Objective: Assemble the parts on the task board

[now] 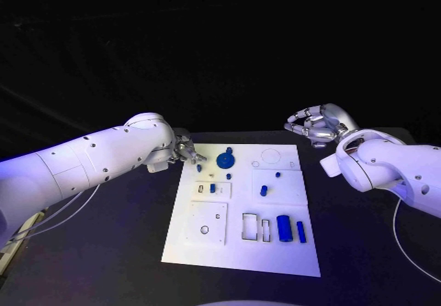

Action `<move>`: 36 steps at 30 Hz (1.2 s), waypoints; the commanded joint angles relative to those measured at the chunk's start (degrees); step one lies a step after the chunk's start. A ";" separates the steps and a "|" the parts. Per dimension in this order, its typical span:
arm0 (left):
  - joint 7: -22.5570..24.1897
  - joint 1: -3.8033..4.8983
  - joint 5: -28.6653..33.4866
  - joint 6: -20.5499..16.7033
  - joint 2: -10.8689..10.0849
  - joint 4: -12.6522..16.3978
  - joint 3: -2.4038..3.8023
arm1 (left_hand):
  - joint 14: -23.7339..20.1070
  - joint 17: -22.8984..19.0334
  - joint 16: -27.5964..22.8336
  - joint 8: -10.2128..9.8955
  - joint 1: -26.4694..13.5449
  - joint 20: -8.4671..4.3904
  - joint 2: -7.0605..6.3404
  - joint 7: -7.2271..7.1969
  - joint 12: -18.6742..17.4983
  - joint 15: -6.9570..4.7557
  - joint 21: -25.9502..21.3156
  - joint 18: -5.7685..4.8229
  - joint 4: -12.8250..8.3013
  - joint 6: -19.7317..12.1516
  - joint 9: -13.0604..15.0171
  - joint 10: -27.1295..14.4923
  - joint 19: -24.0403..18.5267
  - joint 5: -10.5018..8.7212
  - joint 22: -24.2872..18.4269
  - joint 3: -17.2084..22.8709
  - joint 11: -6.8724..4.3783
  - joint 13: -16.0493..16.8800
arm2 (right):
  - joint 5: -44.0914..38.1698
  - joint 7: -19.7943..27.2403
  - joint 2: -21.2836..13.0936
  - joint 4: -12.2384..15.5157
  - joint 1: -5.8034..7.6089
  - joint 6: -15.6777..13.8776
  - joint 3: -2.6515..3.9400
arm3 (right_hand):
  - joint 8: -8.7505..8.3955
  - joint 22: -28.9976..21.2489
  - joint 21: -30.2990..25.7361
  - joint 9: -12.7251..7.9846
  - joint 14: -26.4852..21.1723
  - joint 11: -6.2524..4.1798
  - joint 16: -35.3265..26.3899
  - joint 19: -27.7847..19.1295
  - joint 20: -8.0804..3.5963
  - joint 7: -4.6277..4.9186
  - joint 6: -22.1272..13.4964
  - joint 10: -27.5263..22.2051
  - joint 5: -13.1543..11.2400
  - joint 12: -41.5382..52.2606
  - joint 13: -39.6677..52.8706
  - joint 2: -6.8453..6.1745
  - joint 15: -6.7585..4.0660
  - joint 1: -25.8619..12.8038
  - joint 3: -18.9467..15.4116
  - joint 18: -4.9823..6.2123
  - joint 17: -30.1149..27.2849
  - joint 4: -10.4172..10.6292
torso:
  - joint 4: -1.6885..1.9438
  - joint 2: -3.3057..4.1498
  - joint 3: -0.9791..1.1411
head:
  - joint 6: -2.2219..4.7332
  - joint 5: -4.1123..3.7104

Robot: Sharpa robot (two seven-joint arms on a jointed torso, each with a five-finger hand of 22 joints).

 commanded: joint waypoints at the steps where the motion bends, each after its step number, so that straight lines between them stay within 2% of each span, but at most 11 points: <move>1: 0.97 -0.03 -0.27 2.77 0.46 -0.40 -0.12 | 3.05 3.61 -0.35 -0.34 0.68 -0.03 -0.12 0.31 -0.33 0.42 -0.19 0.03 -0.01 -0.06 -0.08 -0.39 -0.33 -0.11 0.05 -0.44 0.10 -0.09 | -0.06 0.39 0.10 -0.03 -0.06 0.70 0.01 | 0.28 -0.05 -0.18 0.08 2.47 0.15 -0.12 -0.37 -0.05 -0.05 -0.54 -0.31 -0.29 -0.24 -0.03 0.09 -0.26 -0.40 0.07 0.38 0.19 0.42 | 0.08 -0.05 0.01 | -0.16 -0.03; 14: 0.81 -0.08 0.41 4.53 1.09 -1.66 -0.52 | 2.99 3.53 -0.40 -0.71 1.66 0.09 0.58 0.40 -0.40 0.52 -0.22 0.04 -0.09 0.12 -0.47 -0.62 -0.36 -0.02 0.06 -0.30 0.18 -0.32 | -0.06 0.42 0.16 -0.12 -0.14 0.75 0.01 | 0.28 -0.05 -0.18 0.08 2.47 0.15 -0.12 -0.37 -0.05 -0.05 -0.54 -0.31 -0.29 -0.24 -0.03 0.09 -0.26 -0.40 0.07 0.38 0.19 0.42 | 0.04 -0.06 0.02 | -0.30 -0.04; 16: 0.89 -0.08 0.73 4.72 1.14 -1.77 -0.54 | 2.97 3.50 -0.41 -1.00 2.74 0.16 1.12 0.47 -0.41 0.58 -0.22 0.05 -0.12 0.23 -0.77 -0.78 -0.37 0.05 0.08 0.12 0.24 -0.48 | -0.05 0.43 0.16 -0.12 -0.15 0.77 0.01 | 0.28 -0.05 -0.18 0.08 2.47 0.15 -0.12 -0.37 -0.05 -0.05 -0.54 -0.31 -0.29 -0.24 -0.03 0.09 -0.26 -0.40 0.07 0.38 0.19 0.42 | 0.05 -0.08 0.00 | -0.32 -0.09; 22: 1.10 -0.09 1.40 4.93 1.34 -2.11 -0.59 | 2.94 3.46 -0.42 -1.27 3.98 0.24 1.63 0.51 -0.32 0.62 -0.24 0.06 -0.16 0.40 -1.09 -0.86 -0.41 0.09 0.07 0.74 0.28 -0.50 | -0.05 0.45 0.16 -0.08 -0.16 0.80 0.01 | 0.28 -0.05 -0.18 0.08 2.47 0.15 -0.12 -0.37 -0.05 -0.05 -0.54 -0.31 -0.29 -0.24 -0.03 0.09 -0.26 -0.40 0.07 0.38 0.19 0.42 | 0.00 -0.13 0.06 | -0.40 -0.03; 28: 1.39 -0.12 2.17 4.44 1.53 -2.47 -0.65 | 2.92 3.45 -0.41 -1.57 5.99 0.29 2.36 0.49 -0.33 0.61 -0.28 0.09 -0.24 0.54 -1.45 -1.07 -0.49 0.08 -0.01 2.16 0.26 -0.75 | -0.05 0.28 0.18 -0.09 -0.17 0.99 0.01 | 0.34 -0.08 -0.25 0.12 2.46 0.13 -0.18 -0.36 -0.07 -0.06 -0.57 -0.31 -0.23 -0.26 -0.05 0.20 -0.28 -0.42 0.01 0.39 0.14 0.53 | 0.04 -0.11 0.01 | -0.39 -0.04; 36: 1.72 -0.14 3.56 4.17 1.70 -2.53 -0.73 | 2.89 3.36 -0.45 -1.67 7.53 0.32 2.48 0.47 -0.42 0.60 -0.33 0.10 -0.32 0.65 -1.62 -1.28 -0.58 0.01 -0.09 3.30 0.23 -1.03 | -0.05 0.16 0.28 -0.19 -0.19 1.16 0.01 | 0.34 -0.08 -0.25 0.12 2.46 0.13 -0.18 -0.36 -0.07 -0.06 -0.57 -0.31 -0.23 -0.26 -0.05 0.20 -0.28 -0.42 0.01 0.39 0.14 0.53 | 0.07 -0.10 0.02 | -0.47 0.03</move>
